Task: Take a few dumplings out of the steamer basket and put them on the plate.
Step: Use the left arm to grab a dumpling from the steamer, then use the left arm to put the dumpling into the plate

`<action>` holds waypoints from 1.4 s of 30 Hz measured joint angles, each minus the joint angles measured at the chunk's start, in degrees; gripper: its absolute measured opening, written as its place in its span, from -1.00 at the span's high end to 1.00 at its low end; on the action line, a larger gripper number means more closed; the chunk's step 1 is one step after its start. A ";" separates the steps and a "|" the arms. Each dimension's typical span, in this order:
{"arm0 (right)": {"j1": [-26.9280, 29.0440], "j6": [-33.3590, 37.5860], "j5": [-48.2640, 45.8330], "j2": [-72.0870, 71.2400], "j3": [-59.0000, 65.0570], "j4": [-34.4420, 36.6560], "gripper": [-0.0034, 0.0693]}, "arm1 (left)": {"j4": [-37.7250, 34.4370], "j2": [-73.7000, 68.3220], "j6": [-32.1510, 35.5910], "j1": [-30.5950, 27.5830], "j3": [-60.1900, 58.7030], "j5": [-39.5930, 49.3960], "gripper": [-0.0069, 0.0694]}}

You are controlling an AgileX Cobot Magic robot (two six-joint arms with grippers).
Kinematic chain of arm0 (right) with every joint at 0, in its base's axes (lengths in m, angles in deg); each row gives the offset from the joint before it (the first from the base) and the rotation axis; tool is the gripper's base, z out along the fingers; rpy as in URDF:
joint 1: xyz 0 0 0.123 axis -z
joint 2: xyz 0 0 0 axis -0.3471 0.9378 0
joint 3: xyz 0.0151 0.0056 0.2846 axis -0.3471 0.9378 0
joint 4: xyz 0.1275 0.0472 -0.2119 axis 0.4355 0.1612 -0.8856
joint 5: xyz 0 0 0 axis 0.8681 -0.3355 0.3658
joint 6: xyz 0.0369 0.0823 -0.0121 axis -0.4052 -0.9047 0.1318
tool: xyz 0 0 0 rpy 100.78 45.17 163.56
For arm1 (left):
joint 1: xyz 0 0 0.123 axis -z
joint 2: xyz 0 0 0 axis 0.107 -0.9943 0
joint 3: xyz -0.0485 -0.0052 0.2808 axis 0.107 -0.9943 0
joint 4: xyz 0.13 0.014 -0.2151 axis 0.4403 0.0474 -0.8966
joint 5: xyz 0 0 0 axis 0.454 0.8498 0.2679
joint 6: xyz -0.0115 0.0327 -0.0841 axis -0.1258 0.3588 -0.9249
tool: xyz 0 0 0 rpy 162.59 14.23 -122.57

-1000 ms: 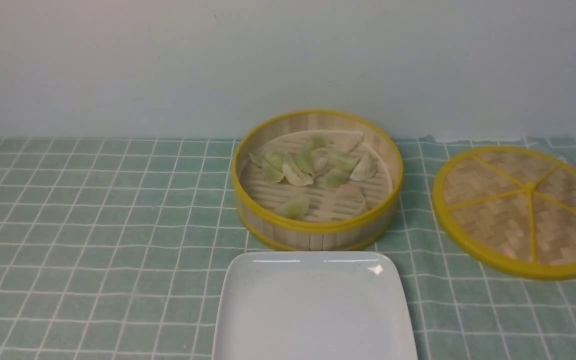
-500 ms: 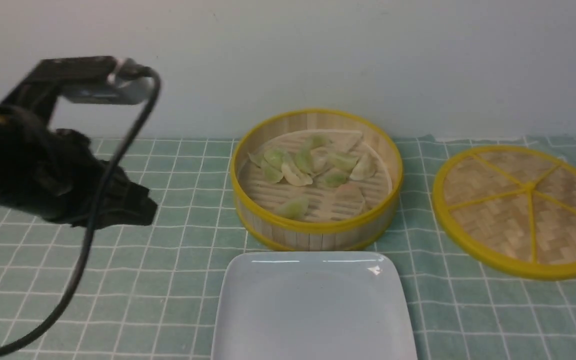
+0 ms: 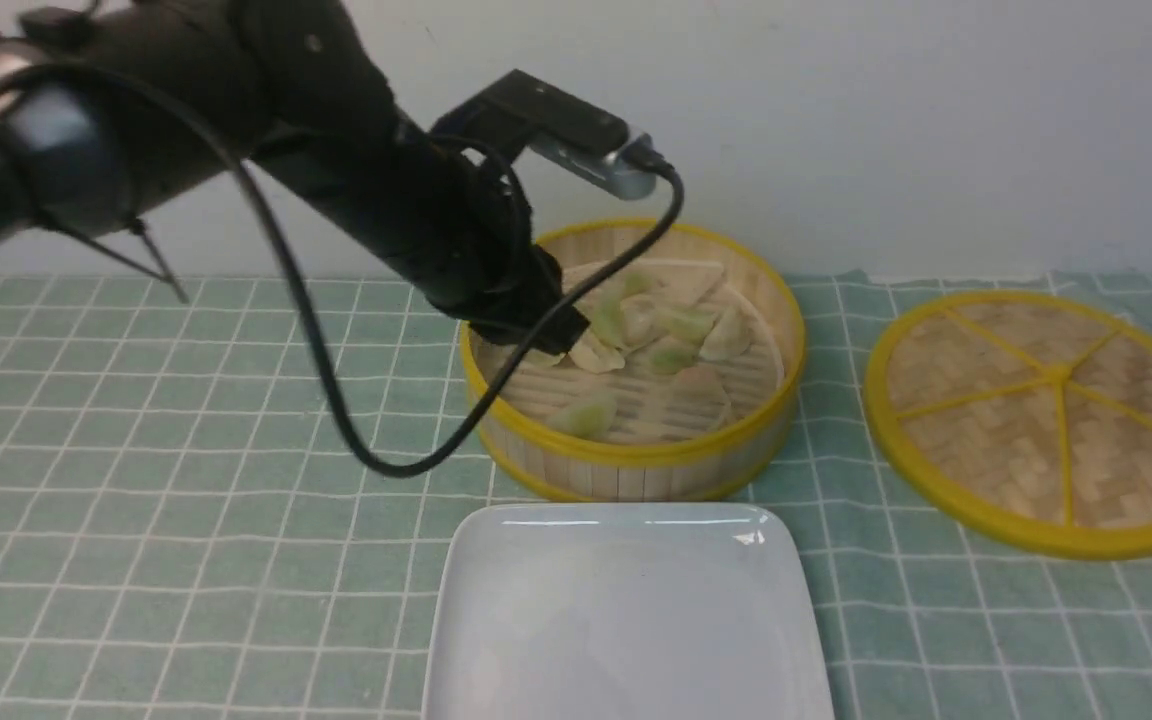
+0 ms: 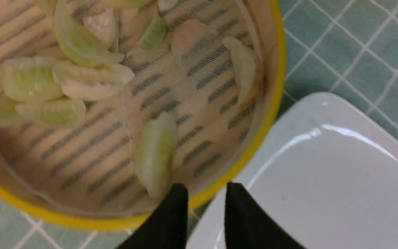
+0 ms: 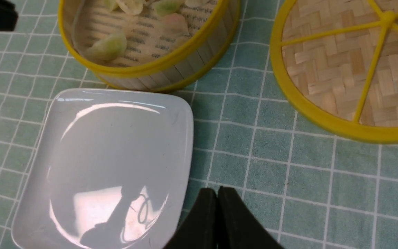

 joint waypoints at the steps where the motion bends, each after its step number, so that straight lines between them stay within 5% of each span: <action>1: 0.00 -0.05 0.00 0.00 0.00 0.00 0.92 | 0.45 -1.15 0.00 0.22 0.88 -0.97 0.28; 7: 0.00 -0.15 0.00 0.00 0.00 0.00 0.92 | 3.38 -10.26 0.00 1.34 3.92 -8.80 -0.35; 11: 0.00 -0.15 0.00 0.00 0.00 0.00 0.92 | 4.42 -13.75 -0.06 1.34 4.12 -11.97 -0.44; 17: 0.00 -0.15 0.00 0.00 0.00 0.00 0.92 | 4.53 -17.64 -0.53 1.34 4.24 -13.15 -0.32; 22: 0.00 -0.15 -0.07 0.00 0.00 0.00 0.91 | 4.53 -18.04 -7.13 1.45 4.37 -12.05 0.25; 35: 0.00 -0.15 -0.07 0.00 0.00 0.05 0.91 | 6.71 3.35 -13.56 1.45 7.91 9.46 0.23; 42: 0.00 -0.02 -0.07 0.00 0.00 0.05 0.91 | 2.23 9.25 -13.55 4.29 -8.24 14.06 0.23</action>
